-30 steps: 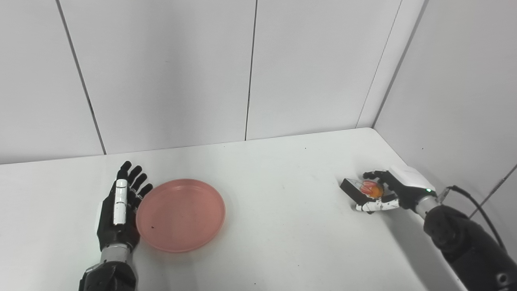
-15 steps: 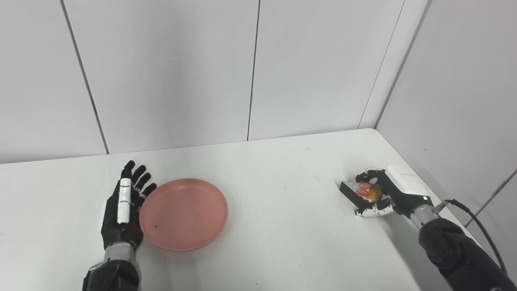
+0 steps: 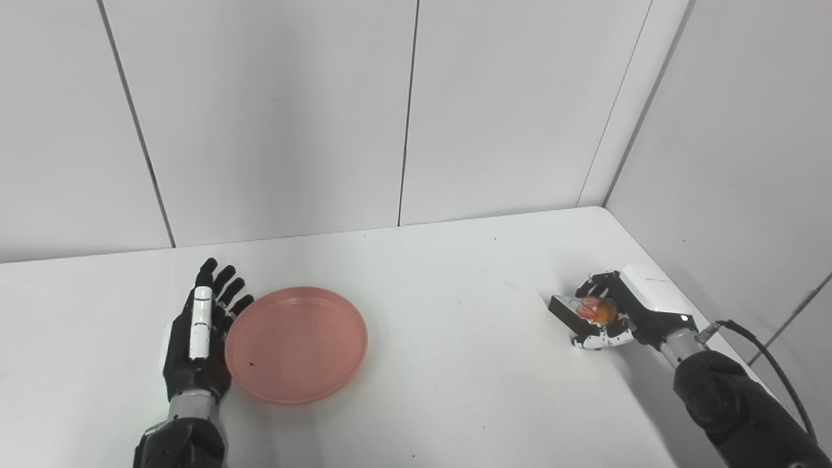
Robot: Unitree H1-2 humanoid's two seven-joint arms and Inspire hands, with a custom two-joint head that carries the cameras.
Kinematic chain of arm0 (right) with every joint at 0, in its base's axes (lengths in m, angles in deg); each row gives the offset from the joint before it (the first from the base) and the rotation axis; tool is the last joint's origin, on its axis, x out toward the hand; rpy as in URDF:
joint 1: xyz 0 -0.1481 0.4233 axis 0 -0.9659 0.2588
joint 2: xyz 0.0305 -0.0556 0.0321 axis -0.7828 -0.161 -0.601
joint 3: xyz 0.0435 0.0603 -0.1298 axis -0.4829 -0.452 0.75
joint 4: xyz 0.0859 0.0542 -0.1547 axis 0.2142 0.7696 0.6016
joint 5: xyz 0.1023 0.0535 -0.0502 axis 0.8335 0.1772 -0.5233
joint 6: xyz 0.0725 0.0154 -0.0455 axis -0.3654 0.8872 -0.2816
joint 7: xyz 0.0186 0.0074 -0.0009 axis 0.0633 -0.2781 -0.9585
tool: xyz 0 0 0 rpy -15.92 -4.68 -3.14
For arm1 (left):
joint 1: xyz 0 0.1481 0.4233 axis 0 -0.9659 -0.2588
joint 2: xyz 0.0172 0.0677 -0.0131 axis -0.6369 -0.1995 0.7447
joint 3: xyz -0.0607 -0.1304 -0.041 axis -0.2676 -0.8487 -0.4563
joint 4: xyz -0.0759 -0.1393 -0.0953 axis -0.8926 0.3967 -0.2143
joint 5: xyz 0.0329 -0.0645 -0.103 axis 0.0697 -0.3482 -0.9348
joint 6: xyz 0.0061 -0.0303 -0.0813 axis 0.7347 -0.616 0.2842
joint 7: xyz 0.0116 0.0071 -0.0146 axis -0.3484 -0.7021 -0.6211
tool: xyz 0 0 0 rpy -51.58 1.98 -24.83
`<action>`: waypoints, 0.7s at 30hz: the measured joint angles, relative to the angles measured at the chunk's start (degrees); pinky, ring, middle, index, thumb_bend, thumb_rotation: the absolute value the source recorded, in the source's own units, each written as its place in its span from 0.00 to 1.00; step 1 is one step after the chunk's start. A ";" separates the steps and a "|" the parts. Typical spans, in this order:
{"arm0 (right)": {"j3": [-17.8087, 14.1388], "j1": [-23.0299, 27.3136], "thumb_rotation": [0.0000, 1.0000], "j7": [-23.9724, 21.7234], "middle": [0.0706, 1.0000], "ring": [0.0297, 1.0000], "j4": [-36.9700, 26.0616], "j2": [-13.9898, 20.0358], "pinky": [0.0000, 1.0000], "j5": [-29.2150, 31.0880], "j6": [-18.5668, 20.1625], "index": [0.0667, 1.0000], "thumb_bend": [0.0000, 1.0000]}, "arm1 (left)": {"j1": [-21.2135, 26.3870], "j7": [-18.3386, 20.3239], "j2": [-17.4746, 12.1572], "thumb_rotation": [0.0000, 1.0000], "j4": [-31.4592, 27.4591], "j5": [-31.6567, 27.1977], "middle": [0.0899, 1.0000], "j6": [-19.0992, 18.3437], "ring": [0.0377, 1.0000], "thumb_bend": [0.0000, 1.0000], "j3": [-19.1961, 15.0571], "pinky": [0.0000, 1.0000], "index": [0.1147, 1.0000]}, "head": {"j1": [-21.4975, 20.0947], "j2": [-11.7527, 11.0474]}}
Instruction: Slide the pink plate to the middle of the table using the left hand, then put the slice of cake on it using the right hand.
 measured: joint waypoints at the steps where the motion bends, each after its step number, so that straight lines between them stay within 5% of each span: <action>1: -0.25 0.00 0.00 -0.13 0.52 0.41 0.00 -0.15 0.37 0.73 -0.02 0.42 0.51 | 0.02 0.00 0.00 0.77 0.08 0.00 0.87 0.00 0.87 0.70 0.00 0.79 0.88 | 0.00 0.00; 9: -1.24 -0.03 0.00 -1.13 0.47 0.38 -1.16 -0.41 0.33 3.81 -0.10 0.48 0.52 | 0.56 0.00 0.13 0.77 0.85 -0.01 0.88 0.15 0.87 0.69 -0.07 0.80 0.89 | 0.70 -0.53; 21: -2.02 1.41 0.00 -3.06 0.45 0.42 -13.06 -2.44 0.39 4.08 0.09 0.46 0.52 | 1.03 0.04 0.62 0.78 1.71 0.15 0.89 0.61 0.87 0.68 0.03 0.79 0.90 | 1.67 -0.26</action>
